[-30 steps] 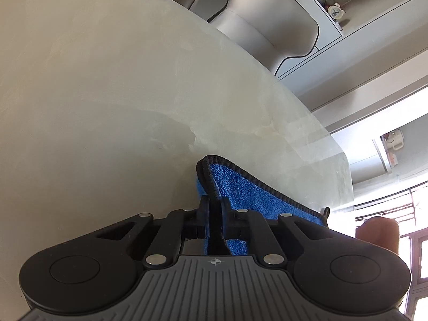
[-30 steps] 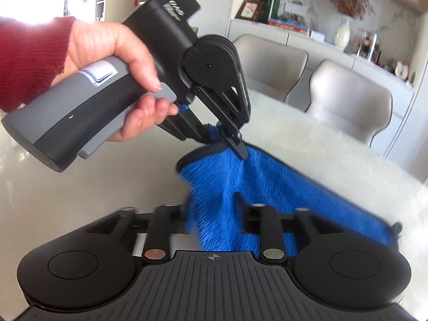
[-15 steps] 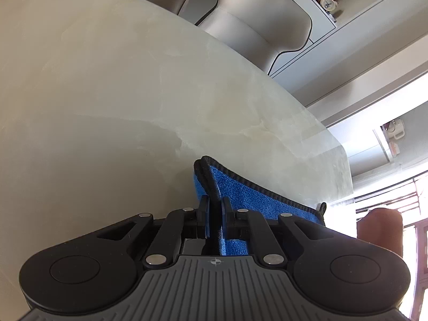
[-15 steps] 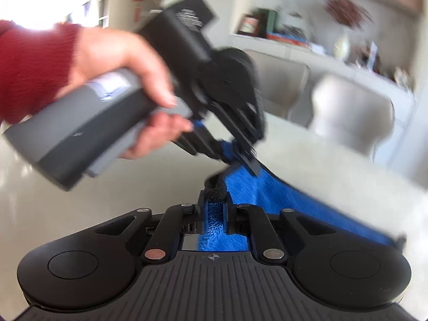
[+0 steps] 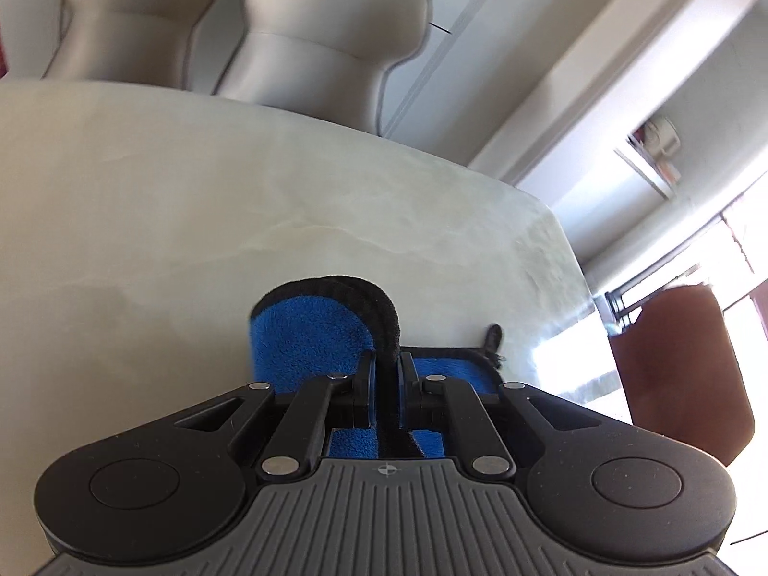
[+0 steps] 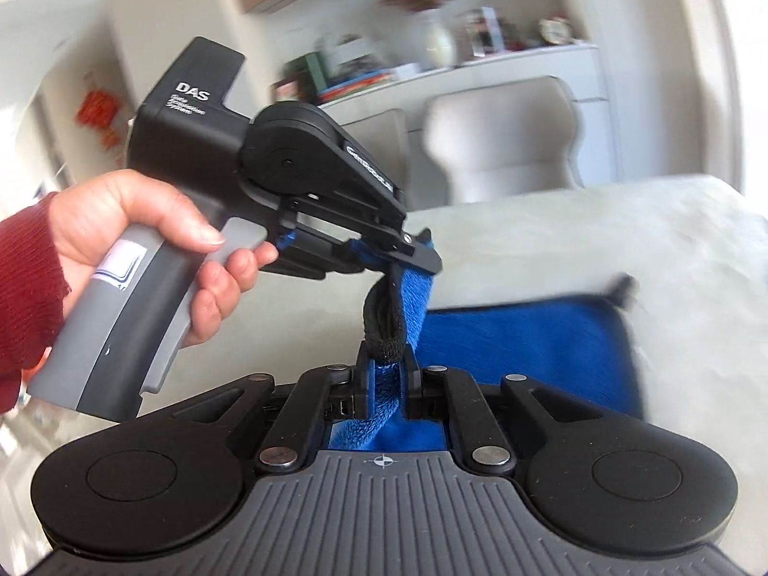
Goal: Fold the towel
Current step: 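Lift the held towel edge with both grippers and fold it over again, then lower the folded edge onto the towel and open both grippers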
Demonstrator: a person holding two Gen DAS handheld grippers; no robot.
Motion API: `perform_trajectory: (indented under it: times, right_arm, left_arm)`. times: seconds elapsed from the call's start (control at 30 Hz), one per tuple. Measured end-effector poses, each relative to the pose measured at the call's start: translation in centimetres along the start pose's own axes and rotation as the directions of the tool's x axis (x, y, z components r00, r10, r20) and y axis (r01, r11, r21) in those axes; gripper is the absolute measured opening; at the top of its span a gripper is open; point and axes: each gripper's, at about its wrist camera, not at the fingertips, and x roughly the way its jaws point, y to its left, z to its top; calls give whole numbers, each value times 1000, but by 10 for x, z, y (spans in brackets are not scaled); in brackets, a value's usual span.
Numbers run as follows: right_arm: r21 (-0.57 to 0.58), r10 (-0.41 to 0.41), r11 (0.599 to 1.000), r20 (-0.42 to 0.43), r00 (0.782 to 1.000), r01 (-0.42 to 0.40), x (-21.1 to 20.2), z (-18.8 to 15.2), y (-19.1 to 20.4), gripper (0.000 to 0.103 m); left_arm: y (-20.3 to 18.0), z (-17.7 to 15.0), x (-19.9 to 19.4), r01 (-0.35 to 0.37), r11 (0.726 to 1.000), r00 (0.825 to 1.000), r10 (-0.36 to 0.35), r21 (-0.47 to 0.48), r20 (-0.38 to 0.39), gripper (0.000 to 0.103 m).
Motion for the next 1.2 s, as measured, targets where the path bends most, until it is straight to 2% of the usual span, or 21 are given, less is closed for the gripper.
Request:
perform_trajectory:
  times: [0.27, 0.5, 0.6, 0.67, 0.7, 0.73, 1.0, 1.07, 1.2]
  right_arm:
    - [184, -74, 980, -25, 997, 78, -20, -21, -56, 10]
    - [261, -83, 961, -33, 996, 89, -24, -29, -82, 11]
    - [276, -82, 957, -30, 996, 87, -27, -32, -88, 17]
    - [275, -90, 956, -37, 995, 97, -26, -32, -89, 31]
    - [275, -93, 956, -40, 995, 100, -26, -32, -89, 33]
    - [277, -91, 956, -41, 995, 98, -26, -31, -89, 36]
    - [214, -106, 970, -49, 993, 114, -18, -25, -85, 36]
    - [213, -106, 971, -47, 993, 113, -17, -23, -86, 37]
    - [211, -96, 972, -45, 994, 104, -17, -19, -87, 38]
  left_arm:
    - [-52, -17, 43, -7, 993, 999, 13, 117, -50, 7]
    - [-80, -32, 57, -39, 978, 997, 52, 203, -59, 7]
    - [-83, -37, 58, -52, 974, 996, 67, 222, -61, 8]
    - [-84, -38, 61, -56, 973, 995, 72, 226, -64, 8]
    - [-84, -38, 61, -55, 973, 995, 71, 225, -66, 8]
    - [-83, -38, 59, -52, 973, 995, 69, 226, -68, 9]
    - [-90, -41, 58, -19, 969, 995, 42, 246, -87, 17]
    - [-89, -41, 55, 11, 970, 996, 11, 241, -89, 24]
    - [-80, -43, 35, 74, 972, 997, -64, 225, -51, 30]
